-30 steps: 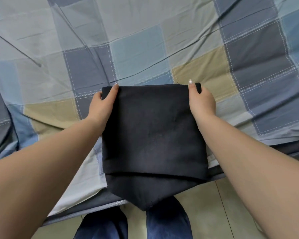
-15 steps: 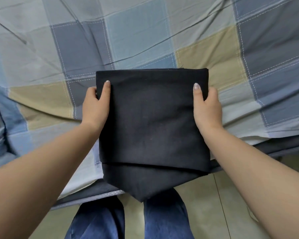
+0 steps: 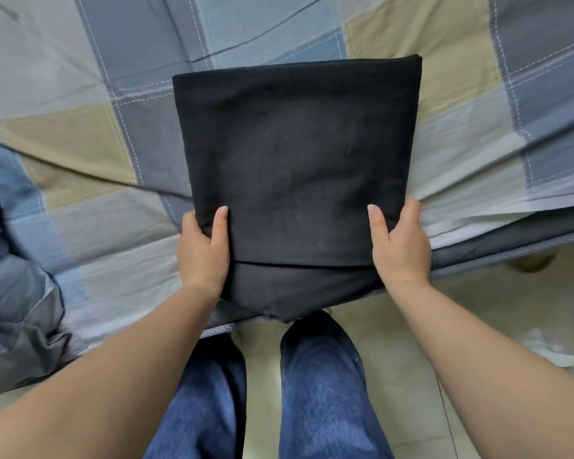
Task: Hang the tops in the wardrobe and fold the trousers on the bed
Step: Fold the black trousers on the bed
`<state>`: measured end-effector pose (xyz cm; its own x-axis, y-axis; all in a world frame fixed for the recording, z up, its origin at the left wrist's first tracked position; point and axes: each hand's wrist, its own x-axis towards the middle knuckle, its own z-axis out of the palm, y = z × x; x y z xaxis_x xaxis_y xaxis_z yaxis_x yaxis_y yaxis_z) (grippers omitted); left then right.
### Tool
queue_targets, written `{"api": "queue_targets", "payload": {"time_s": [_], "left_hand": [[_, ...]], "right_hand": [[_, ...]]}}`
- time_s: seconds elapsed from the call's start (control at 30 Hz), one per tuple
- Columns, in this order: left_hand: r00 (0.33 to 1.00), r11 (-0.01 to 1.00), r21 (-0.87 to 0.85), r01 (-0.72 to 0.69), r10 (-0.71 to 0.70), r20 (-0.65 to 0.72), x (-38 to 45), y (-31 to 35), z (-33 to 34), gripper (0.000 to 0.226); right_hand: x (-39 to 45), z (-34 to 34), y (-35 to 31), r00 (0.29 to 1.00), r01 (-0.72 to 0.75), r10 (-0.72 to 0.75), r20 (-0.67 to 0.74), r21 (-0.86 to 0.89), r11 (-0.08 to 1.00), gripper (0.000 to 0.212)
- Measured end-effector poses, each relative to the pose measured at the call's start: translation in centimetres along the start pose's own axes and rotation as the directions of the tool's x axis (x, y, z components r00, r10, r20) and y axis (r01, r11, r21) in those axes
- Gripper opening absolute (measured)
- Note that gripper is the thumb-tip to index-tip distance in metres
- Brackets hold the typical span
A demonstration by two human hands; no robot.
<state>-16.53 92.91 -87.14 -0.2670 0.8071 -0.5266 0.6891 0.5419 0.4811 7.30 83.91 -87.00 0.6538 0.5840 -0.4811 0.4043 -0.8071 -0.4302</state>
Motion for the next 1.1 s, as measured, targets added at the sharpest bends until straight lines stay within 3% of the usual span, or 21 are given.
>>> {"api": "queue_targets", "payload": {"time_s": [0.13,0.23,0.3,0.37,0.43,0.53,0.73,0.93,1.1], "left_hand": [[0.997,1.000,0.010,0.003,-0.004,0.075,-0.3,0.1,-1.4,0.031],[0.985,0.997,-0.072,0.010,0.002,0.170,0.5,1.2,-2.8,0.034],[0.971,0.987,-0.157,0.018,0.020,0.240,1.6,2.5,-3.8,0.033],[0.923,0.968,-0.232,0.091,0.006,0.384,2.9,3.7,-4.5,0.038],[0.858,0.952,-0.257,0.166,-0.011,0.514,3.7,4.3,-5.0,0.044],[0.821,0.932,-0.280,0.232,-0.033,0.570,3.6,4.4,-5.5,0.056],[0.944,0.972,-0.233,0.035,0.044,0.328,2.1,4.8,-6.6,0.041],[0.908,0.976,-0.182,-0.115,0.178,0.380,-2.5,7.2,-11.1,0.039],[0.819,0.948,-0.200,-0.248,0.315,0.480,-10.3,11.3,-18.0,0.035]], "right_hand": [[0.0,-1.7,-0.3,0.988,-0.063,0.043,0.147,0.135,0.989,0.043],[1.1,-3.7,-1.4,0.963,-0.177,0.084,0.257,0.362,0.915,0.034],[2.4,-4.7,-2.4,0.863,-0.404,0.114,0.491,0.539,0.739,0.032],[3.6,-5.4,-3.1,0.686,-0.631,0.110,0.719,0.513,0.582,0.047],[4.4,-5.8,-3.5,0.579,-0.689,0.080,0.812,0.434,0.580,0.056],[4.1,-6.0,-4.0,0.525,-0.684,0.056,0.849,0.382,0.622,0.050],[-0.6,-6.6,-3.2,0.592,-0.706,0.015,0.806,0.510,0.491,0.045],[-9.8,-10.4,-2.2,0.699,-0.677,0.026,0.715,0.649,0.346,0.051],[-20.9,-17.6,-3.1,0.815,-0.569,0.068,0.576,0.770,0.288,0.060]]}}
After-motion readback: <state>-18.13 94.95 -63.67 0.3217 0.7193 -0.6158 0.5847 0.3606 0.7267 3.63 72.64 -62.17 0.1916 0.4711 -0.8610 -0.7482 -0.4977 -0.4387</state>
